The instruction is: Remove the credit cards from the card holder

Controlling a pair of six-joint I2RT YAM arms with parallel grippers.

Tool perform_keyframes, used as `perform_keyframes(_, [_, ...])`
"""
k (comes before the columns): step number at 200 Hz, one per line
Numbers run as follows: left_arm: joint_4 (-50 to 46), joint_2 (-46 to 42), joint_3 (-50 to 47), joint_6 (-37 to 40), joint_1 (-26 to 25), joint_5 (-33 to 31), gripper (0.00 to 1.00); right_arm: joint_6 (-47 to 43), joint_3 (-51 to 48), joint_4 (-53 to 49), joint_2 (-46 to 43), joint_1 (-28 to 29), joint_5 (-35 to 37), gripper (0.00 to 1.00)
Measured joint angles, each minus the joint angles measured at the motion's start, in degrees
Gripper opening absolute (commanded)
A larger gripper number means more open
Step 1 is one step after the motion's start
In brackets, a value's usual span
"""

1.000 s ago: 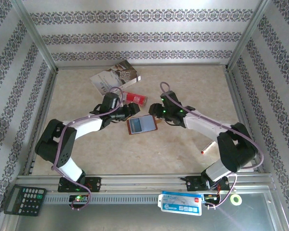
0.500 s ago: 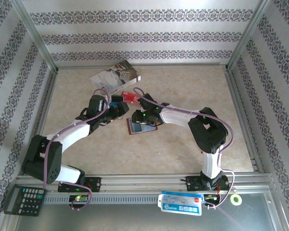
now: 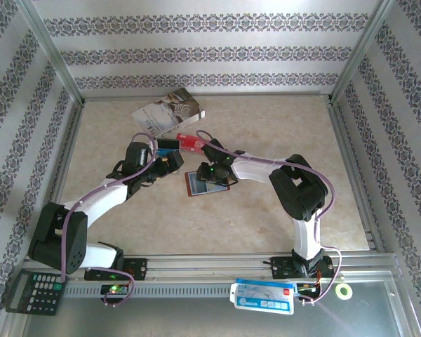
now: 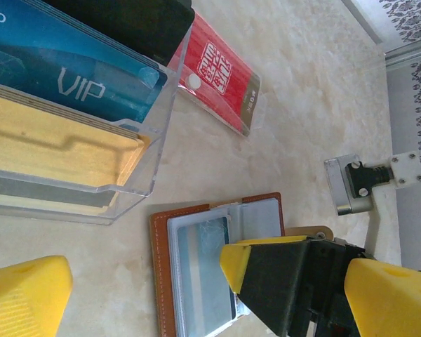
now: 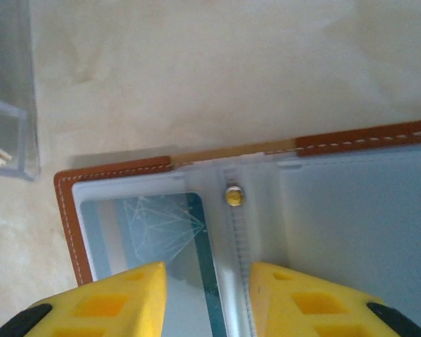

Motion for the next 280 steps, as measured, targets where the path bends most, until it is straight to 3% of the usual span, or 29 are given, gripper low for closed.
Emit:
perform_keyframes(63, [0.15,2.40,0.00,-0.22,0.00,3.08,0.99,13.42,-7.65,5.66,-5.14,1.75,2.10,0.41])
perform_keyframes(99, [0.17,3.37,0.00,-0.85,-0.35,5.01,0.93,13.99,-9.70,7.21,-8.11,1.46,2.05,0.43])
perform_keyframes(153, [-6.54,8.04,5.44,2.93,-4.85,5.46,0.78,8.87,-11.34,9.70,-15.13,-2.27,-1.11,0.42])
perform_keyframes(227, [-15.58,16.04,15.19,7.63,-11.15,-1.07,0.43,7.61,-14.88,12.74,-14.73,-2.51,-5.44,0.30])
perform_keyframes(280, [-18.99,20.81,18.53,9.16,-12.11,-1.95,0.31,7.56,-14.88,14.43,-10.91,-2.51,-7.13,0.20])
